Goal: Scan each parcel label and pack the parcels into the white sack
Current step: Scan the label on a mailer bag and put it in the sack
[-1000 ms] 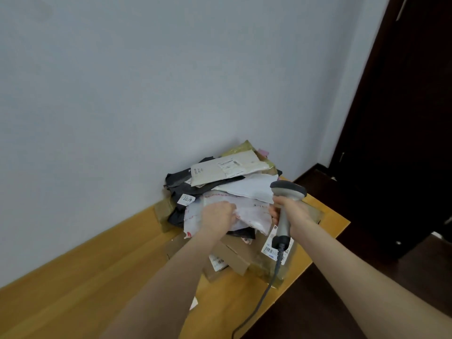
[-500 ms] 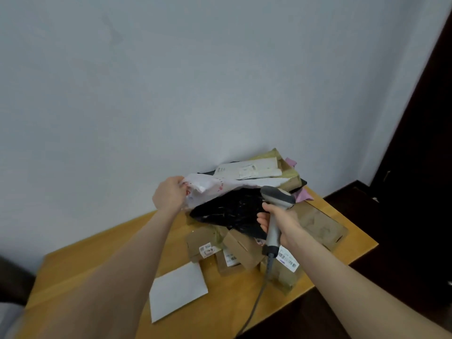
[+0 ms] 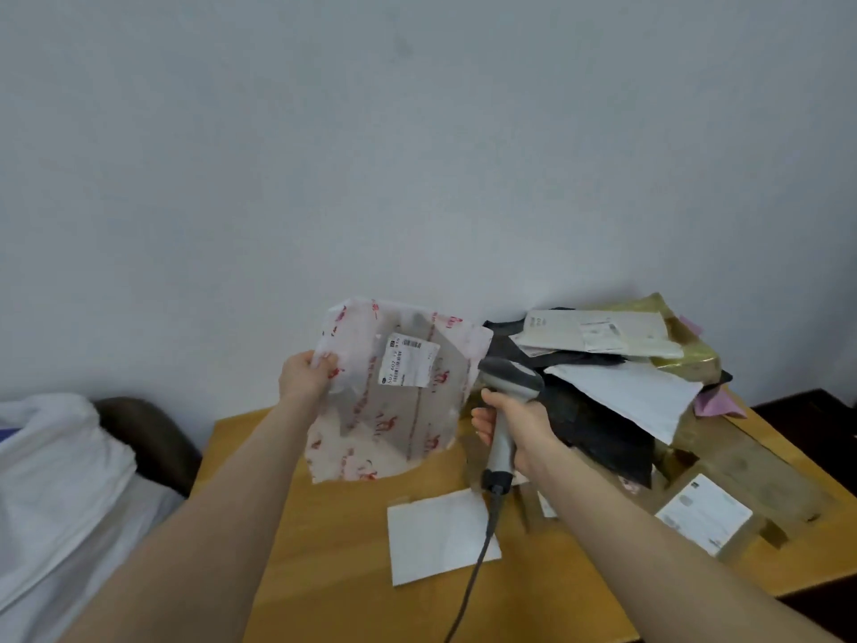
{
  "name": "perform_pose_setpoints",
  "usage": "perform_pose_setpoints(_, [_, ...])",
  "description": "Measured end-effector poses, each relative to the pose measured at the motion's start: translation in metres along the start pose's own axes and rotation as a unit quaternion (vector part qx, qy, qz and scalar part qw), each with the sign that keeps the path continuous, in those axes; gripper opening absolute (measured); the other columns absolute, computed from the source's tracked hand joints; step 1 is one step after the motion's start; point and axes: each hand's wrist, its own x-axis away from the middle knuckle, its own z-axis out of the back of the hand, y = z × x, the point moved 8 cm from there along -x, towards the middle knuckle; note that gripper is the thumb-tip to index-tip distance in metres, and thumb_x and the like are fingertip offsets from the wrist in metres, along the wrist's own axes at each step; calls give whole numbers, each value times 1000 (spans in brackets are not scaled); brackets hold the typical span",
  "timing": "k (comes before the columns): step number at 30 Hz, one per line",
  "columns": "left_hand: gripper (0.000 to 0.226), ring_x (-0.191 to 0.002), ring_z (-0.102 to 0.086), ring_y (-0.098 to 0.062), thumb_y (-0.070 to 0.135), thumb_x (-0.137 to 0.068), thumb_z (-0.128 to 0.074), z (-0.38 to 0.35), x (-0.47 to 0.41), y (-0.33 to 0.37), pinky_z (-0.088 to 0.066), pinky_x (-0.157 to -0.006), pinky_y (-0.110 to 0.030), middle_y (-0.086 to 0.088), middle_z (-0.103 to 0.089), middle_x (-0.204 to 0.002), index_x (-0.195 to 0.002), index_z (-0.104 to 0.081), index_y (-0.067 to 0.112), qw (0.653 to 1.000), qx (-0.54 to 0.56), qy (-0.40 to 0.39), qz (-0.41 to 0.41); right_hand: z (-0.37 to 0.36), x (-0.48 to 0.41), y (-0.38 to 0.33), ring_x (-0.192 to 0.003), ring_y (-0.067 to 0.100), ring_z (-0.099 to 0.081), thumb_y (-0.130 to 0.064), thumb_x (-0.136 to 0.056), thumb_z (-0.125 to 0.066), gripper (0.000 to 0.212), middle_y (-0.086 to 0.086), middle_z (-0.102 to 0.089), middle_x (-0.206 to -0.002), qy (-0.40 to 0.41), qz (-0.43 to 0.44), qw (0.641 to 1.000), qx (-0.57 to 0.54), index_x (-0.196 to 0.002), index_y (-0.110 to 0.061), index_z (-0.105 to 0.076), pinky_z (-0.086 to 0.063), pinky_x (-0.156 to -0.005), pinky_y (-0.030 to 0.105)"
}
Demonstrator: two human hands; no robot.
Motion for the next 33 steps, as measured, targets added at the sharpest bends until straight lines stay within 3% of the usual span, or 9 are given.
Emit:
perform_pose_setpoints(4, [8,-79,-56,-23,8,-91,-62,23,-23,-71,-48,-65,-30,-10,-60,-78,-90,-65,1,991,53,-46,115,-67,-15,38,-58,21,-65,-11,-86,-71,21,15,-70,-76,-25,-33,998,40,-101,2,-65,-56,-53,30])
perform_pose_setpoints(8, [27,-100,-54,-31,11,-96,-52,36,-44,-148,-44,-87,-40,-24,-58,-120,-118,-56,-4,981,-3,-37,191,-110,-35,81,-54,17,-66,-14,-86,-71,13,6,-71,-64,-32,-61,995,68,-94,-7,-65,-56,-52,28])
perform_pose_setpoints(12, [73,-136,-34,-38,45,-94,-53,43,-53,-203,-31,-108,-46,-19,-33,-150,-146,-27,1,965,-18,-32,259,-130,-57,126,-64,20,-68,-14,-85,-72,16,10,-73,-80,-21,-95,990,103,-98,-6,-67,-56,-57,30])
perform_pose_setpoints(14, [78,-131,-42,-36,49,-84,-67,42,-56,-225,-37,-104,-47,-17,-42,-144,-141,-36,4,961,-62,-57,265,-138,-66,143,-68,21,-70,-13,-85,-71,17,13,-74,-86,-19,-109,987,113,-100,-5,-67,-57,-58,31])
perform_pose_setpoints(17, [46,-100,-61,-29,28,-78,-74,46,-59,-263,-52,-86,-40,-12,-62,-108,-114,-56,7,944,-149,-83,282,-148,-79,162,-71,25,-71,-12,-84,-72,19,16,-74,-86,-21,-124,983,132,-101,-4,-67,-59,-64,36])
perform_pose_setpoints(21, [8,-73,-54,-18,15,-88,-64,51,-70,-287,-48,-68,-32,-2,-57,-78,-85,-58,12,951,-154,-86,254,-162,-91,172,-63,22,-69,-10,-84,-72,15,10,-73,-72,-36,-131,977,162,-97,-7,-66,-60,-64,36])
perform_pose_setpoints(24, [24,-69,-50,-18,15,-93,-55,55,-91,-284,-39,-59,-28,-1,-52,-72,-70,-48,18,943,-247,-113,193,-173,-96,176,-55,19,-67,-9,-84,-71,12,9,-72,-67,-53,-138,972,183,-95,-5,-67,-56,-53,29])
perform_pose_setpoints(30, [24,-75,-58,-27,13,-96,-43,57,-132,-266,-42,-63,-33,-4,-56,-75,-74,-54,15,923,-352,-121,98,-184,-99,195,-54,22,-63,-4,-84,-69,9,15,-69,-68,-53,-157,970,178,-89,3,-68,-49,-52,30])
perform_pose_setpoints(33, [35,-113,-51,-35,25,-96,-45,60,-142,-256,-46,-91,-44,-13,-53,-121,-129,-49,15,927,-363,-74,63,-183,-104,201,-55,21,-64,-7,-84,-70,11,13,-70,-68,-45,-156,969,186,-89,3,-69,-49,-52,29])
